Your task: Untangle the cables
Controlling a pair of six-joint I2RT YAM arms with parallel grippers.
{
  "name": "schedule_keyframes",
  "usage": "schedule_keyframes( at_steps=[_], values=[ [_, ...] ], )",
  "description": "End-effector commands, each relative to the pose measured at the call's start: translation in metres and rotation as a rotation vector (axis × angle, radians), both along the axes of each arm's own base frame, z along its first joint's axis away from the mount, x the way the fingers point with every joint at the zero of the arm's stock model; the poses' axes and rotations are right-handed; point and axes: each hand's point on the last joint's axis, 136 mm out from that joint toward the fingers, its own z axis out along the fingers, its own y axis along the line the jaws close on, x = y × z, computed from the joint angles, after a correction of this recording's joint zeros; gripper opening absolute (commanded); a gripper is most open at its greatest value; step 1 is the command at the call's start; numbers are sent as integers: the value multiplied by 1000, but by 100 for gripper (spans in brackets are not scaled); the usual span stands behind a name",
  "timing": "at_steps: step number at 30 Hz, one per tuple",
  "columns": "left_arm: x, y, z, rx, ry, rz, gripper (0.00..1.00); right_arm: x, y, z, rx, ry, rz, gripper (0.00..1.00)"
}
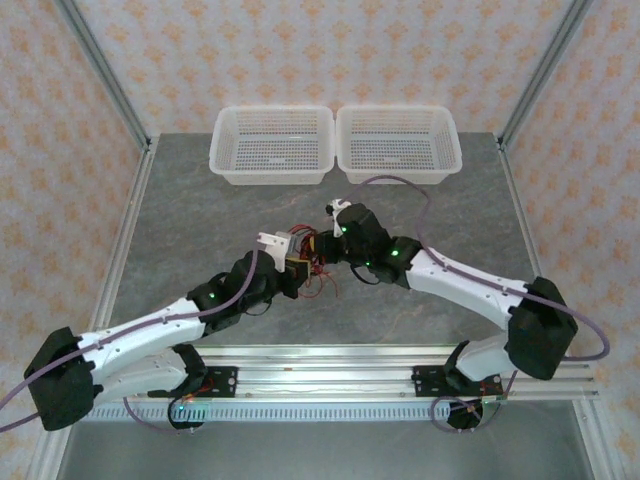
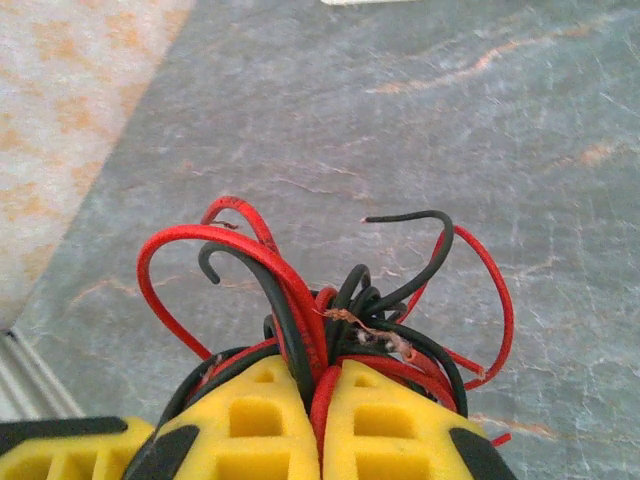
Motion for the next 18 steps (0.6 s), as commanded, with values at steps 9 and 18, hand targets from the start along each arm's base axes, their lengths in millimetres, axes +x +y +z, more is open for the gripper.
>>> schedule_keyframes(
  at_steps=[9,18],
  values=[
    [5,18,44,2,-73,83,50,-10,-35,6,-131,-212,152,0],
    [10,-4,74,-136,-70,46,57,-38,-40,11,-207,-604,289,0]
  ],
)
